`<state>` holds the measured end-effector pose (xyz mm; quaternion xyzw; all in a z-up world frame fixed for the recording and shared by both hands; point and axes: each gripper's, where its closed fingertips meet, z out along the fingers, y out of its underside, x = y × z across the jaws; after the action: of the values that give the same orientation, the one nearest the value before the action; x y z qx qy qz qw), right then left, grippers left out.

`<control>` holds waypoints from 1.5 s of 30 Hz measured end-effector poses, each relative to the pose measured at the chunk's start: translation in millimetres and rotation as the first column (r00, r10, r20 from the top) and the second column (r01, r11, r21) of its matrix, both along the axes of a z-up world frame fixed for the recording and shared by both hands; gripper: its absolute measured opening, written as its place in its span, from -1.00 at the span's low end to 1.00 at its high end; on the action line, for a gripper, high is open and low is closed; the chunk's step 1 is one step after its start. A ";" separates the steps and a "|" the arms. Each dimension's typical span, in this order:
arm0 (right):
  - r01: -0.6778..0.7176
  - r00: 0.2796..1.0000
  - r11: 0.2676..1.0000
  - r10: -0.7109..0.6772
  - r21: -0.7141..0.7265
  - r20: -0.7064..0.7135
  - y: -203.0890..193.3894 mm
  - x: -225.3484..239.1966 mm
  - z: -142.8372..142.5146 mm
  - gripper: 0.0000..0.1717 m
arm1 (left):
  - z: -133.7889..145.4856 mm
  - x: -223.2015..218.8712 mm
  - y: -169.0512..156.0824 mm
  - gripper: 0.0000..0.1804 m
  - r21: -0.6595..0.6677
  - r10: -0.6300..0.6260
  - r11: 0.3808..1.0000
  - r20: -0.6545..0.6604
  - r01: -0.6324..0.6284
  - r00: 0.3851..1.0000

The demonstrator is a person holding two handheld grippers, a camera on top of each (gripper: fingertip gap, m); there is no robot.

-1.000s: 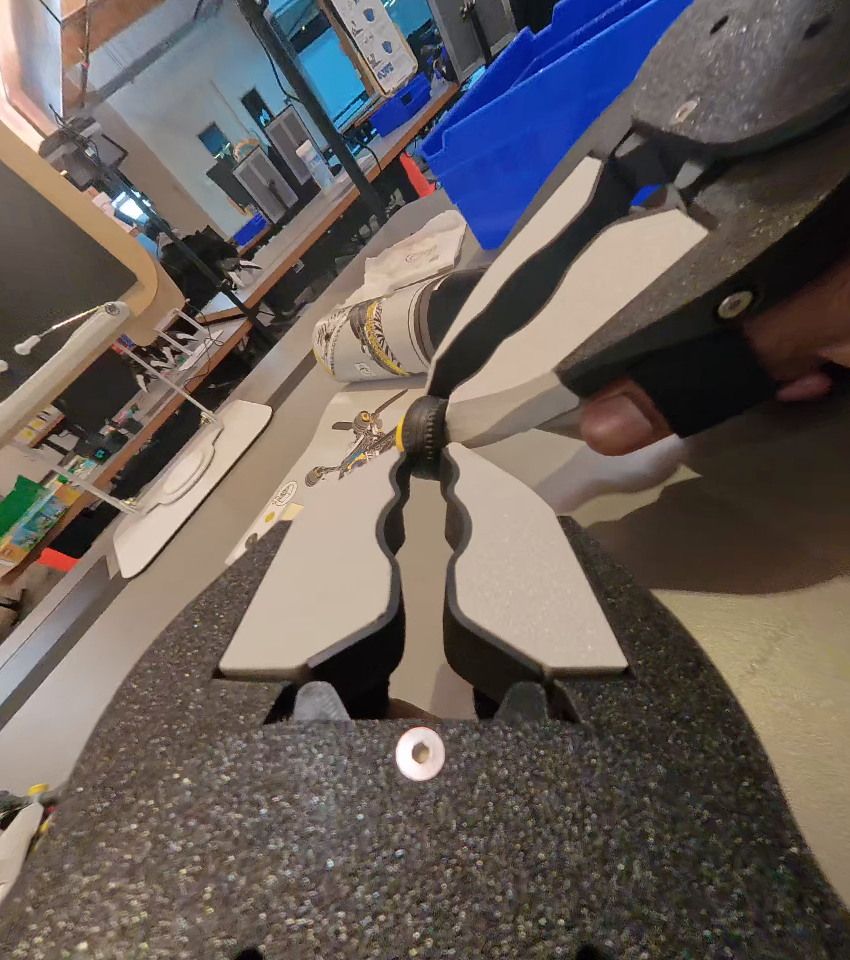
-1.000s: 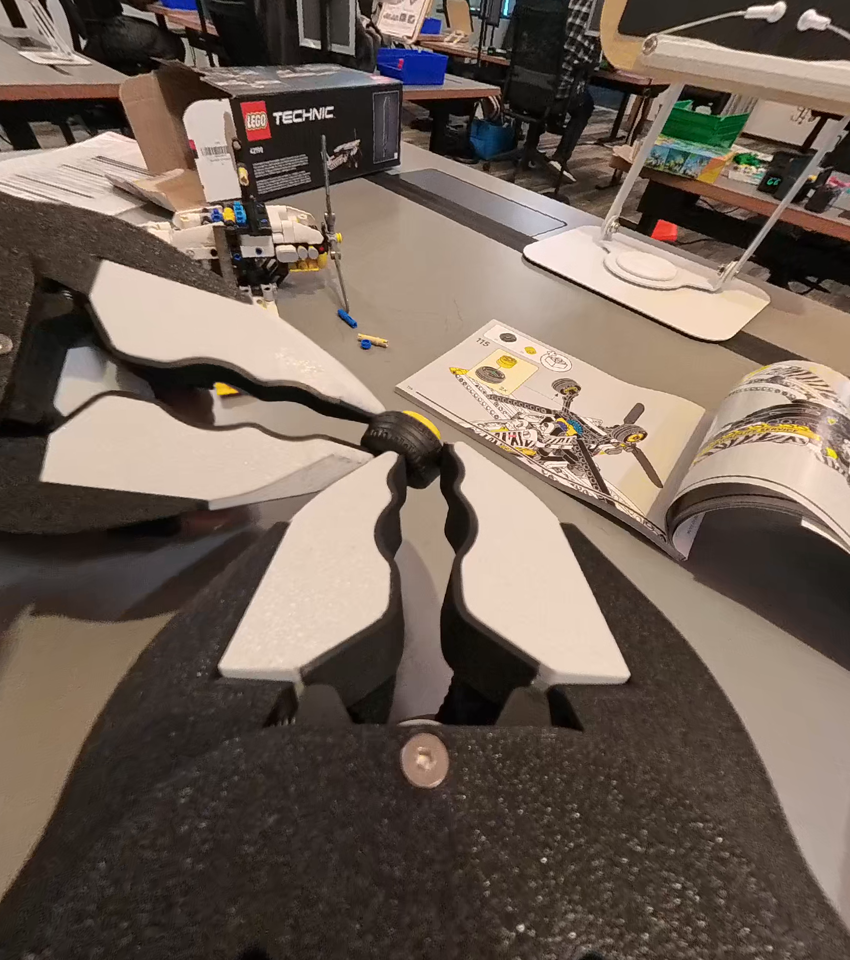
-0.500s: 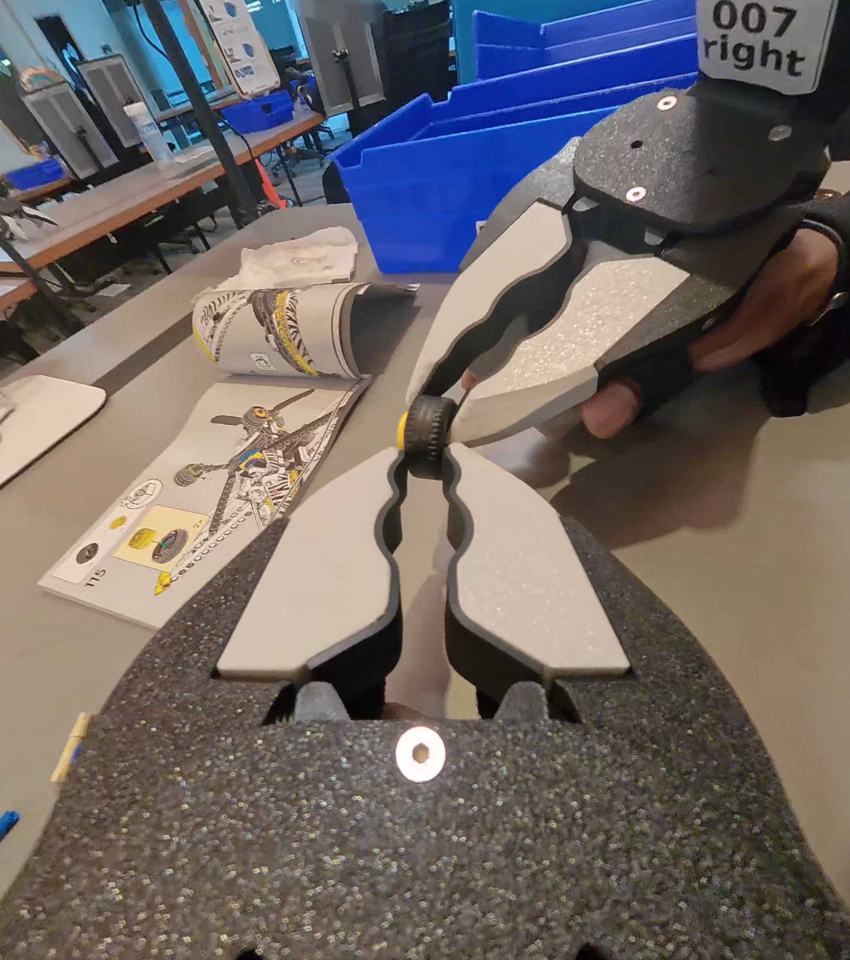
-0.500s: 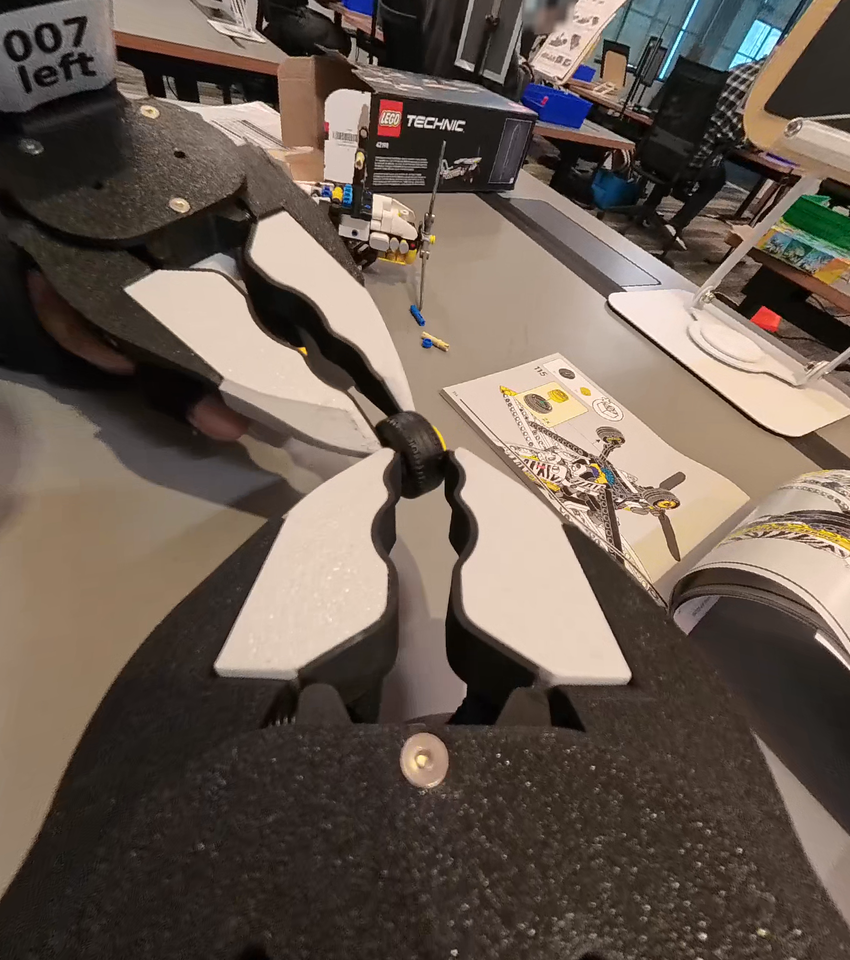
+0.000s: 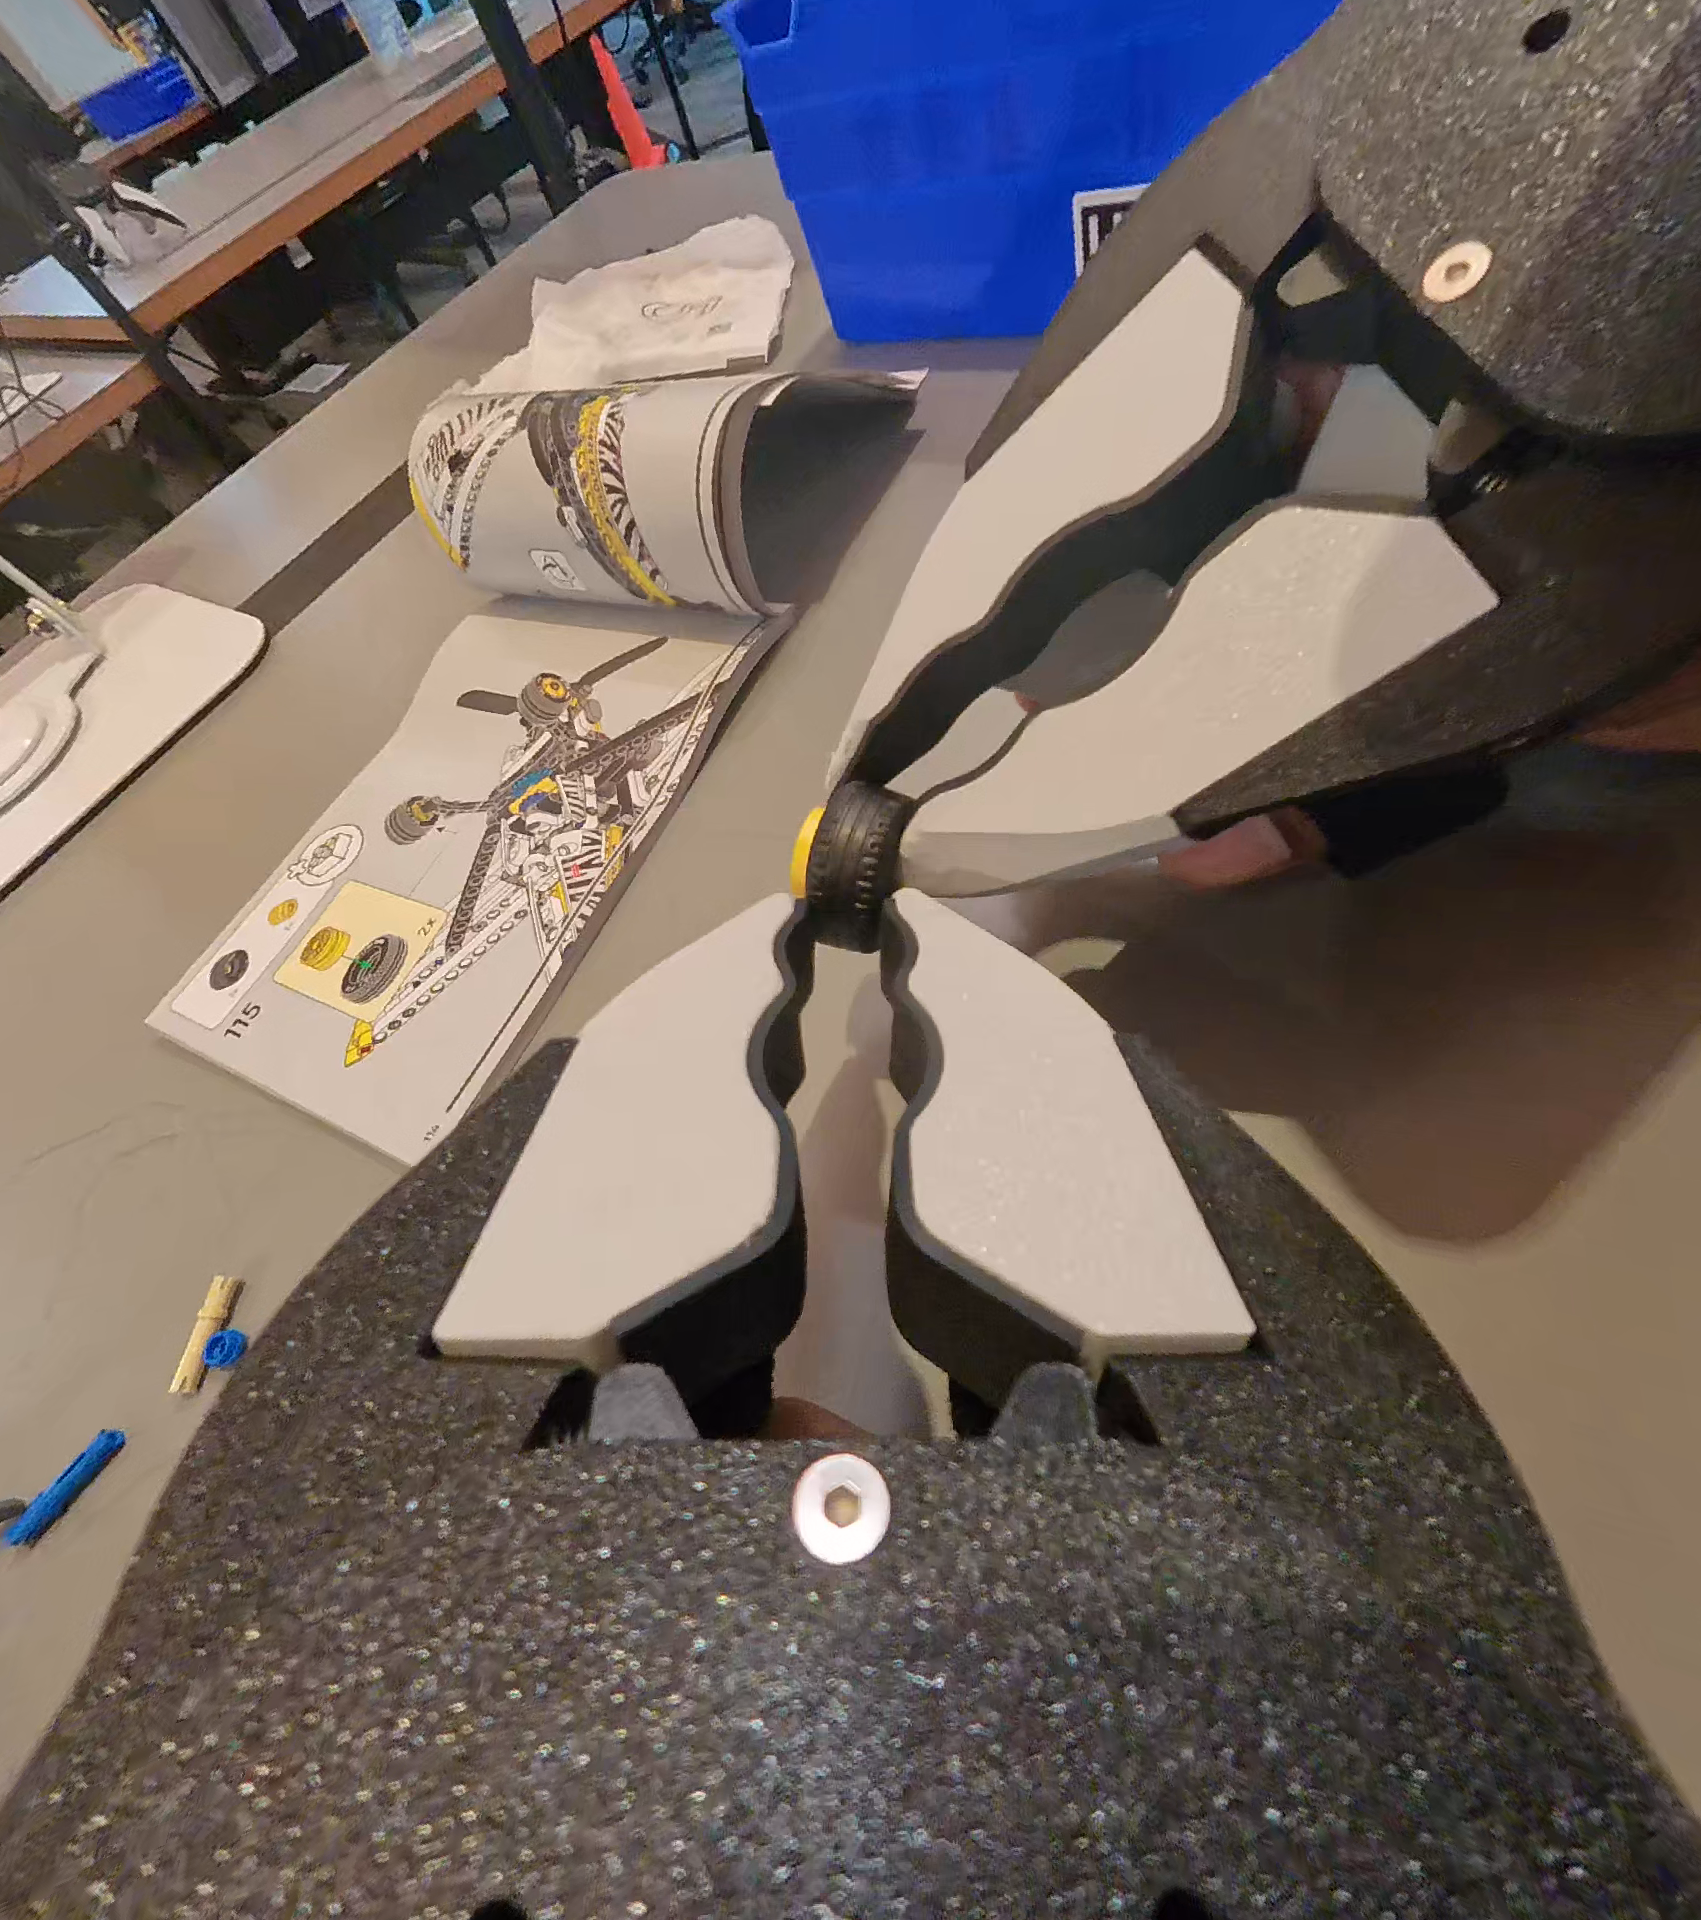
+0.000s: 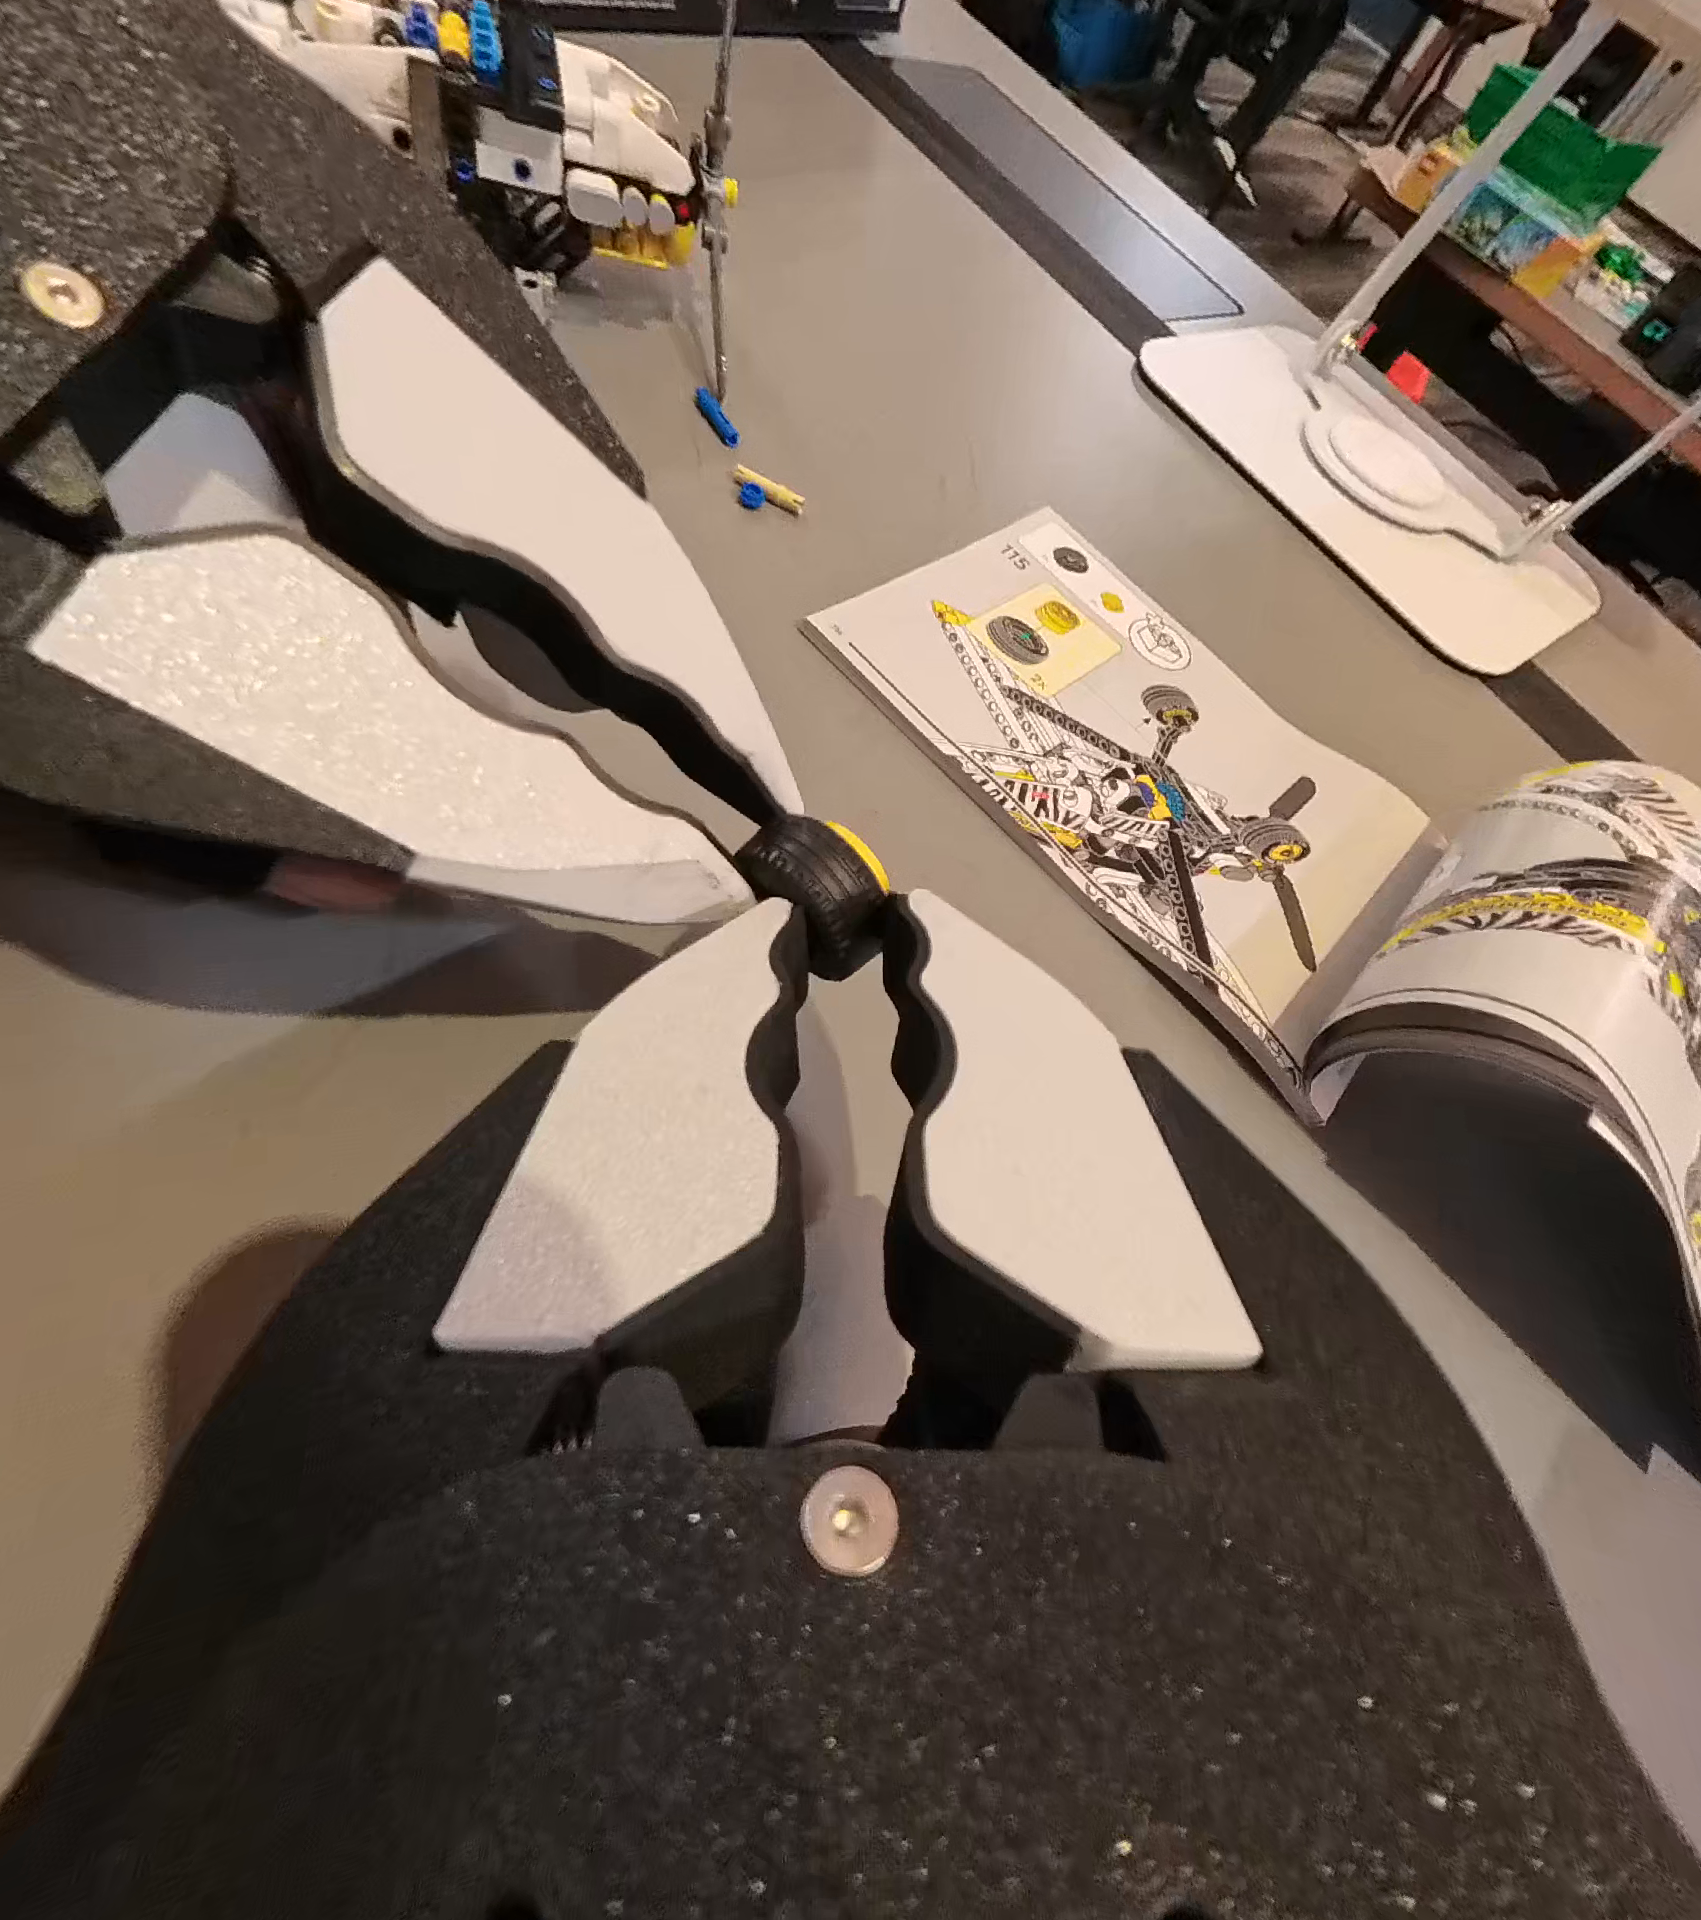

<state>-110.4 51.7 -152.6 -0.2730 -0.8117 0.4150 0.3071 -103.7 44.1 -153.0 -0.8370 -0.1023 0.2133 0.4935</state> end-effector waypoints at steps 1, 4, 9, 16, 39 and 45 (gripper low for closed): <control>0.010 1.000 1.000 -0.010 0.002 0.006 0.1 -0.1 -0.6 -0.84 | -0.4 0.0 0.0 -0.87 -0.007 0.006 1.000 -0.008 -0.006 1.000; 0.029 0.999 1.000 -0.029 0.002 0.022 0.8 -0.3 -2.9 -0.85 | -2.0 -0.4 0.0 -0.87 -0.027 0.018 0.999 -0.033 -0.019 0.999; 0.040 0.999 0.999 -0.040 0.002 0.032 1.0 -0.6 -5.7 -0.85 | -4.3 -0.4 0.1 -0.87 -0.057 0.028 0.998 -0.067 -0.032 0.997; 0.048 0.998 0.999 -0.049 0.012 0.030 0.6 -1.0 -7.6 -0.85 | -5.8 -0.3 -0.5 -0.87 -0.081 0.028 0.996 -0.101 -0.036 0.995; 0.036 0.999 0.999 -0.035 -0.033 0.010 2.8 -0.5 -1.0 -0.84 | 2.2 -1.9 0.3 -0.84 0.003 -0.035 0.999 -0.036 0.035 0.999; 0.008 1.000 0.991 -0.012 -0.134 -0.029 6.8 -0.8 14.2 -0.84 | 13.4 -3.1 -1.0 -0.74 0.091 -0.088 0.992 -0.036 0.091 0.996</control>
<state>-111.2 58.5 -138.4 -0.2906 -0.7761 0.4710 0.3022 -106.8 43.1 -139.7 -0.8134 -0.0668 0.1992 0.5424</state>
